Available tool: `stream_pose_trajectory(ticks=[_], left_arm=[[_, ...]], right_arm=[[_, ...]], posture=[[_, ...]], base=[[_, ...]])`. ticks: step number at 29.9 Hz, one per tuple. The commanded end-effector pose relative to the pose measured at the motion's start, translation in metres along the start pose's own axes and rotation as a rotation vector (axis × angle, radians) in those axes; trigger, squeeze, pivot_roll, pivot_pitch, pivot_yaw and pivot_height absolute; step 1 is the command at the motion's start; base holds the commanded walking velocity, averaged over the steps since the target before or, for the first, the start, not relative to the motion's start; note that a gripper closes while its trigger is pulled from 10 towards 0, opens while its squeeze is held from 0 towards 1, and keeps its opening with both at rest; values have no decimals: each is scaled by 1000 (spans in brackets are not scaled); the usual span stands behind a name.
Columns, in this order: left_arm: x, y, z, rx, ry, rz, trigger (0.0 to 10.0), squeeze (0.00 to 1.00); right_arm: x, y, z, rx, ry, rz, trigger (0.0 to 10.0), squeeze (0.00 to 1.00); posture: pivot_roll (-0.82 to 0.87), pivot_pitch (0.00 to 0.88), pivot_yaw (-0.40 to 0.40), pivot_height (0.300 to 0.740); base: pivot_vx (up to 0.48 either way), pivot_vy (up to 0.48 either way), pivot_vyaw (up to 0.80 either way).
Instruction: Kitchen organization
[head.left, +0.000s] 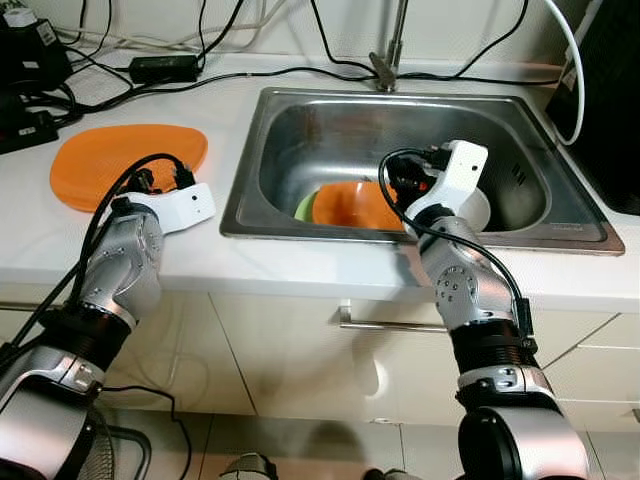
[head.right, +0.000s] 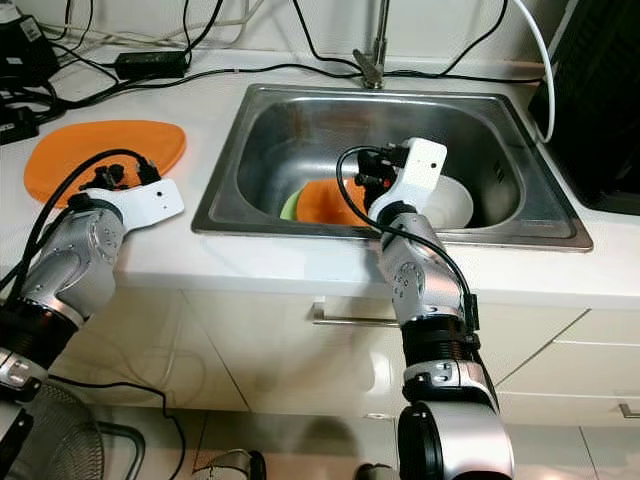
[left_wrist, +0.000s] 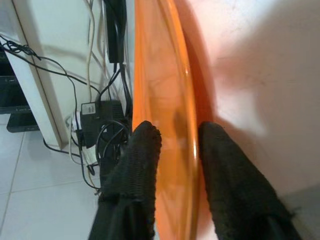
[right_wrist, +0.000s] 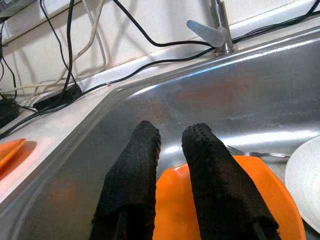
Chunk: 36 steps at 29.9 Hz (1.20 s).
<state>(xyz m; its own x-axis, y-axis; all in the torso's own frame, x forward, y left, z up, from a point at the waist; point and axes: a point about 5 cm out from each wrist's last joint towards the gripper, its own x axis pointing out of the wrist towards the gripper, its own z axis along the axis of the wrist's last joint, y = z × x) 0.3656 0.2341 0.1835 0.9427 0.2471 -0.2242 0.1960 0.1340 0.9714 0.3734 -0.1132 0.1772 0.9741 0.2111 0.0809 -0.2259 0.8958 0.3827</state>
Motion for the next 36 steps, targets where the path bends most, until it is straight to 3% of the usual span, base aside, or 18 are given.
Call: stream_pose_trajectory(ticks=[1,24,28,33,35,36], left_arm=[[0,-24,2,6,-6,-102,0,0],[-1,-29,7,3,-24,-129,0,0],[-1,-22,8,37,-45,-75,0,0],[-2,-3,17,57,-114,105,0,0],[-5,1,20,61,-168,179,9255,0],[-3,5,25,52,-203,203,10000,0]], right_arm=[[-1,-1,1,3,4,-3,10000,0],[-1,-2,1,7,11,-2,10000,0],[-1,-1,1,9,12,-2,10000,0],[-1,-1,-1,13,14,-2,10000,0],[-1,0,-1,12,14,-1,10000,0],[-1,0,-1,12,14,-1,10000,0]], posture=[[89,81,13,740],[92,85,10,740],[95,84,9,740],[98,84,8,740],[98,83,7,740],[98,83,7,740]], base=[[0,0,0],[0,0,0],[0,0,0],[0,0,0],[0,0,0],[0,0,0]])
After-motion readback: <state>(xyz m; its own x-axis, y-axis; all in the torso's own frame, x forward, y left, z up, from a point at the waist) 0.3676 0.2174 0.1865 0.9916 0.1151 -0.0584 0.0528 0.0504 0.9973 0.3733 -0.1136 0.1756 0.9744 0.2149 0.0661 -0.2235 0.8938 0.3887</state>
